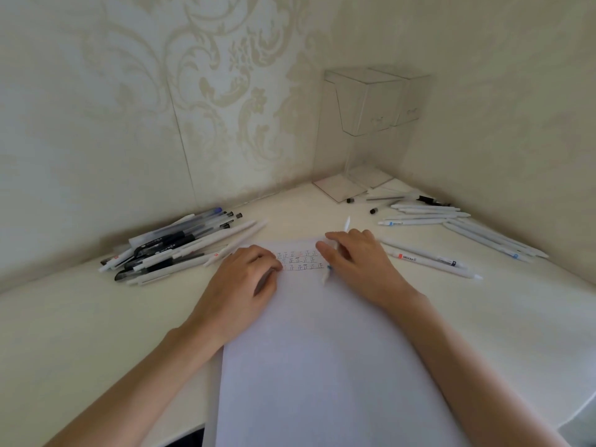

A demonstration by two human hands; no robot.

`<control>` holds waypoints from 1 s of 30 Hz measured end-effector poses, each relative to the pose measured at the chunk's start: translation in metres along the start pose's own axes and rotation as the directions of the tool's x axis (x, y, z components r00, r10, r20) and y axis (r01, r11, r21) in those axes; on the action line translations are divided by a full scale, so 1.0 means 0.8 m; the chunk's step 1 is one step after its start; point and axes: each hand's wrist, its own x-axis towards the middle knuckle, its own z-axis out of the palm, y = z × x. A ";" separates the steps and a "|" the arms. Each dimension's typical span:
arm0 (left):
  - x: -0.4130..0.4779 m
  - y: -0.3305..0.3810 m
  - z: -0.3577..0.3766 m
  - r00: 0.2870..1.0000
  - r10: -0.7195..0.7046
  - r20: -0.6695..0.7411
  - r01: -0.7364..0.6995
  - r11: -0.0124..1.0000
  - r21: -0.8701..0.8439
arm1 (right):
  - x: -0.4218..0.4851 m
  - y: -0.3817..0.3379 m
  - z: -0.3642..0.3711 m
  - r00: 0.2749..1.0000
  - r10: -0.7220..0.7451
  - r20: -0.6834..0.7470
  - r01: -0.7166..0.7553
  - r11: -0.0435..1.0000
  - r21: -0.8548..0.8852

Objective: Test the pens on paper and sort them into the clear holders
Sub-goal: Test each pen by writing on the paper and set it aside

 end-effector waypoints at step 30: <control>-0.010 0.012 -0.001 0.910 0.218 0.353 -0.234 0.972 0.003 | 0.005 0.004 -0.018 0.861 -0.314 -0.399 0.322 0.945 -0.047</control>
